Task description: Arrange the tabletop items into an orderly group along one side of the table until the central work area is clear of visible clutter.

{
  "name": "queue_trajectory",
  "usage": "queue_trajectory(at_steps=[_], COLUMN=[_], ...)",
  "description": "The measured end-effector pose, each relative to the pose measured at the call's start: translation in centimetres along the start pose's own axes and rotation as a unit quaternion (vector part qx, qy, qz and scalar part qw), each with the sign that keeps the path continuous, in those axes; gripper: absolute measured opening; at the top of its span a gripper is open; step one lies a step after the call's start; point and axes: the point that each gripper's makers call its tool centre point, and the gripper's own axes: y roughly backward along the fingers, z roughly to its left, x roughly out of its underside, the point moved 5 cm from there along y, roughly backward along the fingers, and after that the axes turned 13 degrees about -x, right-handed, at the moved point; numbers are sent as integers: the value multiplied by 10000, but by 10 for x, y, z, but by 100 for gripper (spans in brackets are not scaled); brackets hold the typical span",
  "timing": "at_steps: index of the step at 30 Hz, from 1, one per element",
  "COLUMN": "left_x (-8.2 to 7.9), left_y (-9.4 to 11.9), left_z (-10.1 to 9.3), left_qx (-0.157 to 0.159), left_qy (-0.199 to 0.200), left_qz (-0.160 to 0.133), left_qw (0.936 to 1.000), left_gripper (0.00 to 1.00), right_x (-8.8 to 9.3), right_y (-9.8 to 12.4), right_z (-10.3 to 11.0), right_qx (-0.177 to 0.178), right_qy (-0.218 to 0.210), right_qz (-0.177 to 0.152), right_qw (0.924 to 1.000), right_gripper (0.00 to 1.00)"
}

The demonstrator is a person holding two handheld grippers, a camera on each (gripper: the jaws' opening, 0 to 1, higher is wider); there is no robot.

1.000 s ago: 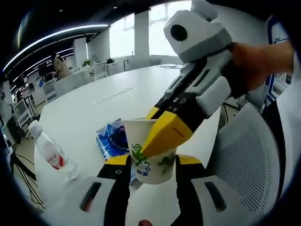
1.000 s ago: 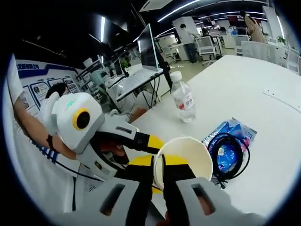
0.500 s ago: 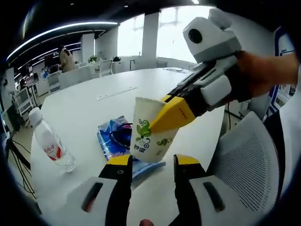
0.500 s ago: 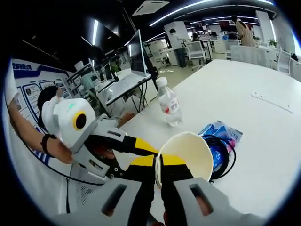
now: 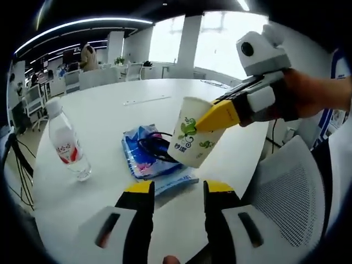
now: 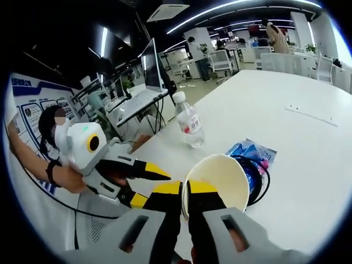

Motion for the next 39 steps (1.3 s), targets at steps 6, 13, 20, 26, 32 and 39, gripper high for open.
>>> queue_trajectory(at_steps=[6,13,20,26,32,39], left_x=[3,2,5,7,6,8], left_y=[1,4,8,11,13,12], left_z=[9,21,28,29,34,34], left_qx=[-110,-285,-395,-431,-511,-477], left_qy=[126,329,420,480,575,580], left_qz=[-7,-60,-70,-83,-143,-152], left_qw=[9999,9990,9983,9979,9969,9971], left_gripper=[35,36,36,36,36,36], right_x=[-5,-11,-24,-32,-46,-57], right_y=[-3,-12,-33,-53,-77,-103], right_z=[-2,-7,-14,-20,-25,-34], right_qx=[27,23,-3,-62,-85,-33], right_qy=[51,98,201,271,494,873], right_qz=[30,56,83,123,251,572], right_qw=[10000,9999,9998,9995,9984,9945], right_gripper=[0,0,0,0,1,1])
